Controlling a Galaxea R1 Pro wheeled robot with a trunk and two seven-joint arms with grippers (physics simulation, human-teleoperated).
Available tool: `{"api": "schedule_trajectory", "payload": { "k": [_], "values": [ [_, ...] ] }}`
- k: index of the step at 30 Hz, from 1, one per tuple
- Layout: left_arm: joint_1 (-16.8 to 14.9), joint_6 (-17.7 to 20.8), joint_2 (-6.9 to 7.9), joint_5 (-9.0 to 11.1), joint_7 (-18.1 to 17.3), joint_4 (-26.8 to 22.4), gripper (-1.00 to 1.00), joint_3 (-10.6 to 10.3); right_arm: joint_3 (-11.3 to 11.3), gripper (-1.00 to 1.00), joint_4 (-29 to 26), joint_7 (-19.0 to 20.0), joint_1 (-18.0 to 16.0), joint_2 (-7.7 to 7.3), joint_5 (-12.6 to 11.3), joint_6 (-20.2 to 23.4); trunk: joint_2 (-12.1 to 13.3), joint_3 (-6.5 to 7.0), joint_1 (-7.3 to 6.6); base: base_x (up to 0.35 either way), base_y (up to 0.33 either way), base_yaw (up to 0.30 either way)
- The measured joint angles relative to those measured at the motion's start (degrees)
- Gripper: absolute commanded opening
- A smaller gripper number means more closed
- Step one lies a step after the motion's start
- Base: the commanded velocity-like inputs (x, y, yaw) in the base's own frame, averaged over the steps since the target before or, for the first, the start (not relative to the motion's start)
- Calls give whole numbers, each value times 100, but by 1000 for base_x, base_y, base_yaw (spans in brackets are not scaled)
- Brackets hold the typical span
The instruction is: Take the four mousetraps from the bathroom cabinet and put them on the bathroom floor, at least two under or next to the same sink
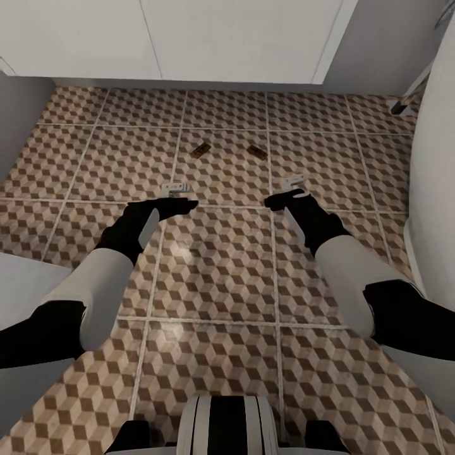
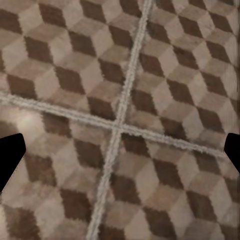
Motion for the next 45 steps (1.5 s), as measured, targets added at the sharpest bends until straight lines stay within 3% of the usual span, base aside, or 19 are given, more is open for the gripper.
{"api": "schedule_trajectory", "payload": {
  "k": [12,26,45],
  "values": [
    [39,-13,-22,0,0,102,100,-4,-5,100,312,4,8,2,0,-343,16,266,-31,0,0,0],
    [87,-24,-28,-8,0,219,100,-5,-5,100,438,4,21,0,-1,-422,35,576,-67,0,0,0],
    [501,-45,-21,-22,-9,355,100,-7,5,100,1033,5,78,-10,-18,-1172,60,997,-116,0,0,0]
  ]
}}
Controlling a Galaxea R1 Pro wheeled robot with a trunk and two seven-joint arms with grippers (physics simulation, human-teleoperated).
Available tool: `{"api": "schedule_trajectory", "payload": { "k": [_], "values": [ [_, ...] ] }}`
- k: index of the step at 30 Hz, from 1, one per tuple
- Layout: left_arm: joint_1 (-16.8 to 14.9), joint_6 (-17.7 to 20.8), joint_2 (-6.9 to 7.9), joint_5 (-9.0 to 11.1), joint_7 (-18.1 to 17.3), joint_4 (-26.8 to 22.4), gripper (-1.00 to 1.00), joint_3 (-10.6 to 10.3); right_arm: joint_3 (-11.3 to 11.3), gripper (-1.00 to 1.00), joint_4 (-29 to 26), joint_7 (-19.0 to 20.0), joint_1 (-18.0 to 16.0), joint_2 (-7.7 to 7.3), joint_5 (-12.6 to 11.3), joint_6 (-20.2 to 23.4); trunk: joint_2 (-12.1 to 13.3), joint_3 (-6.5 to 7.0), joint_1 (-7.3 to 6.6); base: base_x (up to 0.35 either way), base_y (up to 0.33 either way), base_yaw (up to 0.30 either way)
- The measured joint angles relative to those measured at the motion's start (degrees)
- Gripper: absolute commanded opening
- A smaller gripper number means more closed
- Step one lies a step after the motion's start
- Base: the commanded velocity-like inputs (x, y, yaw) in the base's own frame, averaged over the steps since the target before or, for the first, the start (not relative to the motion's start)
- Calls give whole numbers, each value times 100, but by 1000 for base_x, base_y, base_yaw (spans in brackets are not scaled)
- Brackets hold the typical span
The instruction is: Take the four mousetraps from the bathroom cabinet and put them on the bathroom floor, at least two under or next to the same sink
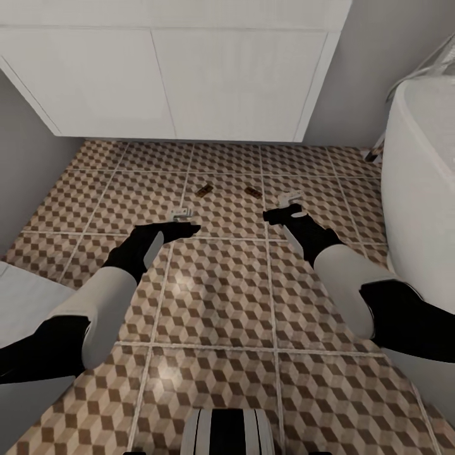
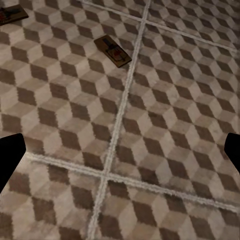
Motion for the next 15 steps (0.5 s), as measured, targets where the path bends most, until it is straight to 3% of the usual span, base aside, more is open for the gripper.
{"api": "schedule_trajectory", "payload": {
  "k": [6,15],
  "values": [
    [214,-46,6,-5,0,8,100,0,1,100,489,3,1,-2,-1,-391,8,133,-15,0,0,0],
    [451,-404,20,-5,2,62,100,0,2,100,1166,13,4,-14,6,-1002,20,332,-39,0,0,0]
  ]
}}
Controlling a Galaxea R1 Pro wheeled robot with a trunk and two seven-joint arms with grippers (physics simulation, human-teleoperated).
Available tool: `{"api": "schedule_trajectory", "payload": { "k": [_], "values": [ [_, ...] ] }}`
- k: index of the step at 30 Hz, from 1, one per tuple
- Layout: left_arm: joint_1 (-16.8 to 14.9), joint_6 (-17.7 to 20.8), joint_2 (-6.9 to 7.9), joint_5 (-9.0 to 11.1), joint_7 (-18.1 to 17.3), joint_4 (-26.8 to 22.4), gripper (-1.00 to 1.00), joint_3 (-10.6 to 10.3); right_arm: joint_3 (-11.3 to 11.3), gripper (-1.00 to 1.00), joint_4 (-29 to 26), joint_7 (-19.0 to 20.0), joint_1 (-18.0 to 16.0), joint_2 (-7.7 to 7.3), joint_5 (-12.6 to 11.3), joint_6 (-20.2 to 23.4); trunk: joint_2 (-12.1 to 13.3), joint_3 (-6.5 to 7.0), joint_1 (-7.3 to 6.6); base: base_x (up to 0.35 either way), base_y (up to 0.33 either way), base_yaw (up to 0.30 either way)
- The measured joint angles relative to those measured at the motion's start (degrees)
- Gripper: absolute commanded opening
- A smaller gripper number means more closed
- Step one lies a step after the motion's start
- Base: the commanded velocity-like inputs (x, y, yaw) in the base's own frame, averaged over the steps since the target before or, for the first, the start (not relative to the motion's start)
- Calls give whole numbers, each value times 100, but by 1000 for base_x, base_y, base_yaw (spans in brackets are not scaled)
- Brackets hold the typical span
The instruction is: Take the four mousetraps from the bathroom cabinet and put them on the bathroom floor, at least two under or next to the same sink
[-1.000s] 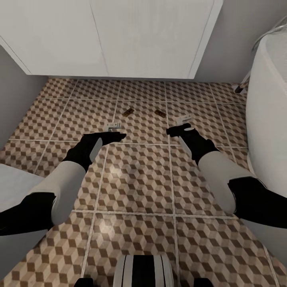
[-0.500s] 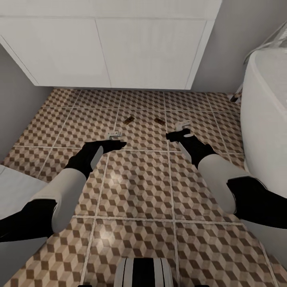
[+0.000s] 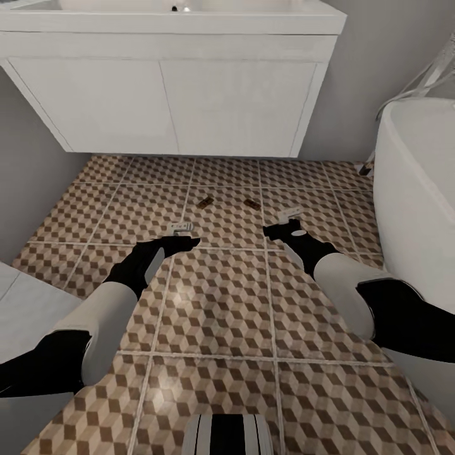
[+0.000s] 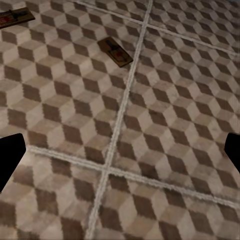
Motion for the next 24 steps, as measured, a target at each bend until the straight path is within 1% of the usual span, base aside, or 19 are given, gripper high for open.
{"api": "schedule_trajectory", "payload": {
  "k": [5,10,15,20,22,23,24],
  "values": [
    [133,-67,9,-2,0,49,100,0,-4,100,156,4,98,-15,6,-236,7,111,-13,0,0,0],
    [329,-94,14,-6,0,113,100,0,-12,100,200,5,414,-30,7,-421,14,221,-25,0,0,0],
    [487,-148,16,-11,1,138,100,0,-11,100,205,6,587,-37,7,-544,20,332,-38,0,0,0],
    [618,-437,18,-13,2,233,100,0,-13,100,204,4,783,-40,8,-687,27,443,-51,0,0,0],
    [666,-702,22,-15,3,421,100,0,-13,100,204,0,917,-40,8,-799,30,487,-56,0,0,0],
    [687,-877,43,-21,3,705,100,-1,-14,100,207,-1,1073,-41,7,-926,32,508,-58,0,0,0],
    [689,-901,53,-18,3,767,100,0,-13,100,206,0,1115,-40,8,-954,32,532,-62,0,0,0]
  ]
}}
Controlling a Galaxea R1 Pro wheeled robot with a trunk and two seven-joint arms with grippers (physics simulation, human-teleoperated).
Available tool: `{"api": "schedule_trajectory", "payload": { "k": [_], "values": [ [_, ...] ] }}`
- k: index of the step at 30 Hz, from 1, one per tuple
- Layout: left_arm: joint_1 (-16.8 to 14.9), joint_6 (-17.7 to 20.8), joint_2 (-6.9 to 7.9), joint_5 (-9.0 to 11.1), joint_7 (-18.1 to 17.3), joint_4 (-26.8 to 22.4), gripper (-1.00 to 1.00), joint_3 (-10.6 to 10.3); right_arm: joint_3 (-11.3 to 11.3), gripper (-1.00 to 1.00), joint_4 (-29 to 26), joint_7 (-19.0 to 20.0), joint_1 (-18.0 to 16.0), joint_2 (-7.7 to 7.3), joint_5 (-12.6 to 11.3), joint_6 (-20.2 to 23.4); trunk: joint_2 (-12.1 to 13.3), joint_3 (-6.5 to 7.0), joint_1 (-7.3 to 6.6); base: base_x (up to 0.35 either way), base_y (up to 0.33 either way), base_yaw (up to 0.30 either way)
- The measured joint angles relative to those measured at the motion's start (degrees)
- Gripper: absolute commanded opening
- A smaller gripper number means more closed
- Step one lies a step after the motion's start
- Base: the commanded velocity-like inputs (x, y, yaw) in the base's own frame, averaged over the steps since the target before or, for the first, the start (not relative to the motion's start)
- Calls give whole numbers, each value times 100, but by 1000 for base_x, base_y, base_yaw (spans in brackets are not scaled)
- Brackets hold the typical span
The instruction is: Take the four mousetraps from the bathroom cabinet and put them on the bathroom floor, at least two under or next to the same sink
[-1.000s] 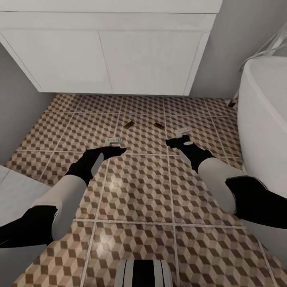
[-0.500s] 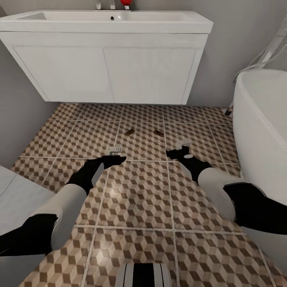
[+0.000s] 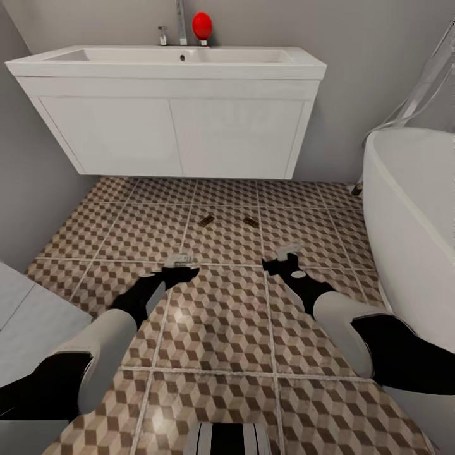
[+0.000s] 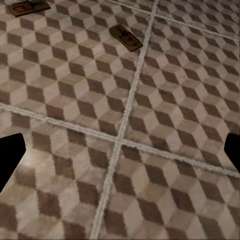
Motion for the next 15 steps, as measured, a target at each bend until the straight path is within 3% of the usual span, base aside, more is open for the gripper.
{"api": "schedule_trajectory", "payload": {
  "k": [7,15],
  "values": [
    [43,-126,100,3,-5,344,100,0,-1,100,0,2,242,-63,1,-205,9,155,-18,0,0,0],
    [150,-566,133,3,-1,770,100,0,1,100,0,28,493,-147,5,-425,20,332,-39,0,0,0]
  ]
}}
